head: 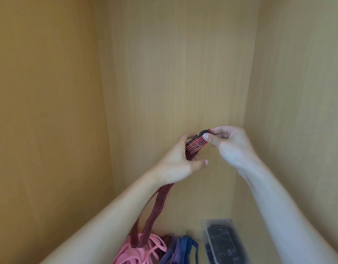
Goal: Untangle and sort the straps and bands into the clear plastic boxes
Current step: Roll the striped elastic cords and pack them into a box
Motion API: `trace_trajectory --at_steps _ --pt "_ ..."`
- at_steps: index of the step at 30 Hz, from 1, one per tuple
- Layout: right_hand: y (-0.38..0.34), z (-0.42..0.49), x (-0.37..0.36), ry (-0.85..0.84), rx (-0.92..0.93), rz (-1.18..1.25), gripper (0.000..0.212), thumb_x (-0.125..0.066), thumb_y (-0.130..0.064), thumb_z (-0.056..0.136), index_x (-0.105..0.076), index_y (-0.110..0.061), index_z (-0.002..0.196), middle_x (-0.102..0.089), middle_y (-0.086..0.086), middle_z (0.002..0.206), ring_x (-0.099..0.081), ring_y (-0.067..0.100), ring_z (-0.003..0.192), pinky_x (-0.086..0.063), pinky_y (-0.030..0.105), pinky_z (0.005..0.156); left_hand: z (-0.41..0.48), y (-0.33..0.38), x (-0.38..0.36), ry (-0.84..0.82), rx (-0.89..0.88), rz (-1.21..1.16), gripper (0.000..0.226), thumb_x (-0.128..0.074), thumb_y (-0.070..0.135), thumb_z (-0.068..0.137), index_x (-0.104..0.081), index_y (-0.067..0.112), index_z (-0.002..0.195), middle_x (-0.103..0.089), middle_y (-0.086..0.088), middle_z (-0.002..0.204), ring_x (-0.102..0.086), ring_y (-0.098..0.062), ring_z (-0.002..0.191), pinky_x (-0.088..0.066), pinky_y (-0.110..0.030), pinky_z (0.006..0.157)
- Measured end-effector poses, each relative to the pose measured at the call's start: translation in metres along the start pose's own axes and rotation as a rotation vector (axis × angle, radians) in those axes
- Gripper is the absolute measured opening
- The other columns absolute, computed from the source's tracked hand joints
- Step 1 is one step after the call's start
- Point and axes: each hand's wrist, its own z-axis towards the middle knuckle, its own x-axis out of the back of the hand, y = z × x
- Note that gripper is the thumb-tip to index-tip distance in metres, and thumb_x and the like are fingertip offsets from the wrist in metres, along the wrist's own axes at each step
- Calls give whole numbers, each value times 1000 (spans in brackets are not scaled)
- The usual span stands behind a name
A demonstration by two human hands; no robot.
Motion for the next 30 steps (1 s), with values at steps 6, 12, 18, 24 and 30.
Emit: trace_trajectory --at_steps 6,12,18,24,30 --pt "1 -3 -4 -44 -55 2 9 -74 -18 90 -71 -19 81 -69 -2 73 -59 4 58 -40 13 57 -1 -8 -1 137 -65 464 19 -60 31 97 -52 17 105 -45 9 67 -45 -21 62 -33 -34 57" --pt "2 -1 -1 -116 -64 32 6 -76 -18 88 -71 -14 88 -70 -5 74 -60 3 55 -45 16 63 0 -12 1 73 -74 351 25 -60 35 99 -53 11 100 -37 10 67 -35 -16 59 -31 -34 57" --pt "4 0 5 -184 -110 141 12 -78 -18 86 -70 -11 91 -71 -2 76 -62 8 60 -43 25 68 -1 -6 5 35 -129 285 23 -61 34 99 -58 13 108 -36 13 65 -32 -6 55 -28 -23 54" --pt "2 -3 8 -361 -203 391 27 -78 -28 74 -63 -11 89 -73 10 90 -66 20 70 -50 29 69 -3 -5 4 30 -140 244 20 -62 29 100 -53 16 87 -37 15 64 -32 -4 51 -28 -19 51" --pt "0 -4 1 -315 -149 287 32 -80 -30 76 -64 -8 92 -75 9 88 -66 18 69 -52 29 70 -3 -9 4 24 -123 257 17 -60 28 100 -55 17 88 -40 12 67 -31 -6 55 -30 -23 53"
